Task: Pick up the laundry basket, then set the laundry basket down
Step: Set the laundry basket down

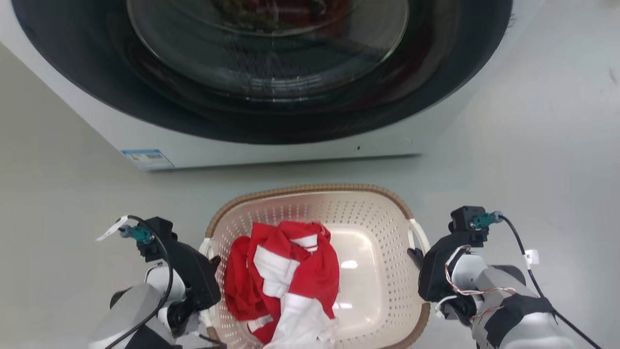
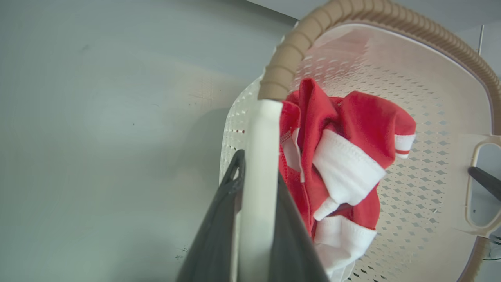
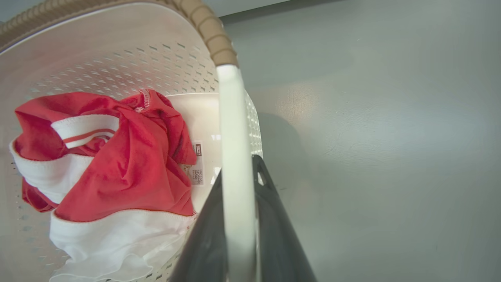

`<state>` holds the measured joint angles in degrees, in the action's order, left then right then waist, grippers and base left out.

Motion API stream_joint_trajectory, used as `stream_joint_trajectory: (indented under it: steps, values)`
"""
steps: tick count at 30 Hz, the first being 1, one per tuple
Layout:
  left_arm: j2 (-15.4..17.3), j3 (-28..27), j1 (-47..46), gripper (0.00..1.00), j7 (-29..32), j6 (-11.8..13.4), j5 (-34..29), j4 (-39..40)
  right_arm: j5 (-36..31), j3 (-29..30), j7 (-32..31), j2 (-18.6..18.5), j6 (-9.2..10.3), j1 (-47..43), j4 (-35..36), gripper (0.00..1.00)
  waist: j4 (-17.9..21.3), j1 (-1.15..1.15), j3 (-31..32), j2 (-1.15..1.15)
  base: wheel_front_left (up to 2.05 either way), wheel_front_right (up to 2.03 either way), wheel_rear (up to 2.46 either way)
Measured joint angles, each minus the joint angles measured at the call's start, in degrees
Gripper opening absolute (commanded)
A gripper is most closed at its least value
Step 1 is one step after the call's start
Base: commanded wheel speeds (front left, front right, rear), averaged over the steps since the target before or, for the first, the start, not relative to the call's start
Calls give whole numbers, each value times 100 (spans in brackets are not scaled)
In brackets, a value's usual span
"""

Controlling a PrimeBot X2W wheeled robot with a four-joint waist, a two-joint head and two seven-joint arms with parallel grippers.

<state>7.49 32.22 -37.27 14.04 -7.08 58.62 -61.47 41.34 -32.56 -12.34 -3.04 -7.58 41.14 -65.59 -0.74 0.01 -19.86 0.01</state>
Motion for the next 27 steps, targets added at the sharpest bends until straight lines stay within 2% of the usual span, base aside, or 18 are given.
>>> stream_joint_trajectory:
  steps: [18,27]
  values:
    - [-66,43,-717,0,-1122,0,-437,-11,-215,-88,509,-116,0,719,53,0,-44,0,-1501,0,0,0,0]
    - [-170,93,-850,0,-1624,0,-580,-158,-299,-126,844,-137,53,867,-1,0,-68,0,-2053,0,0,0,0]
